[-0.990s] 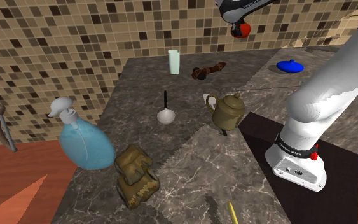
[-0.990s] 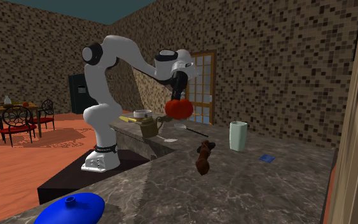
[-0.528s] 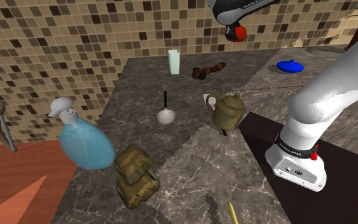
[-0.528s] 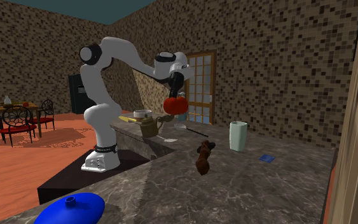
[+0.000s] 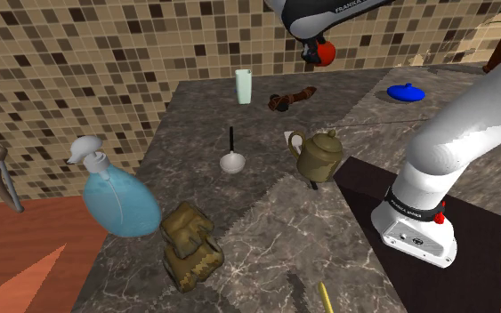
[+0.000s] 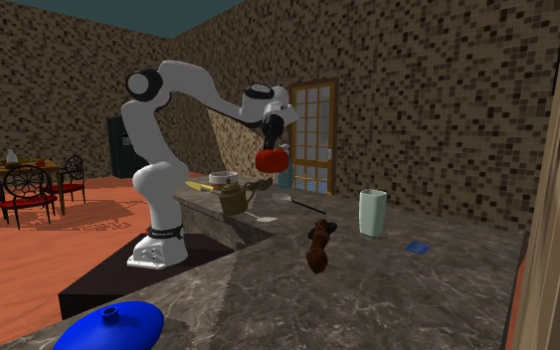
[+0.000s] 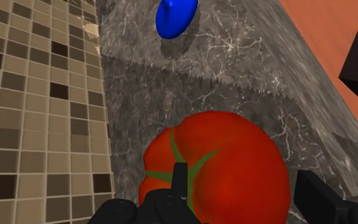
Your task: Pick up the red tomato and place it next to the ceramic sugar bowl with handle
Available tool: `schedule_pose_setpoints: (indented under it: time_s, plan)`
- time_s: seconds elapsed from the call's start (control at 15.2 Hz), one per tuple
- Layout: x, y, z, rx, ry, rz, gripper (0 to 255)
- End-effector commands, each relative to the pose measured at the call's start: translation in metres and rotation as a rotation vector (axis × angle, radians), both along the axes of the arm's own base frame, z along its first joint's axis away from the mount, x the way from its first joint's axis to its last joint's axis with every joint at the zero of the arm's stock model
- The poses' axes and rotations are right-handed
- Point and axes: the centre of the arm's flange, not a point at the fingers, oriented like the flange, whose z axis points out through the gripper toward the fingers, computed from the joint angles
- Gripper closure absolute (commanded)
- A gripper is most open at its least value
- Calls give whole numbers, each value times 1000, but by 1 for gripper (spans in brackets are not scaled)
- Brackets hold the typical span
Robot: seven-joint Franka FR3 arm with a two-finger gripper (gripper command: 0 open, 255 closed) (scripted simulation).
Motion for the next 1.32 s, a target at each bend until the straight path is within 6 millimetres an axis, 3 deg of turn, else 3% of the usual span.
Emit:
schedule_pose_setpoints:
  time_s: [0.0,1.25]
  plan:
    - [-6,26,2,0,0,-1,255]
    - [-44,274,2,0,0,-1,255]
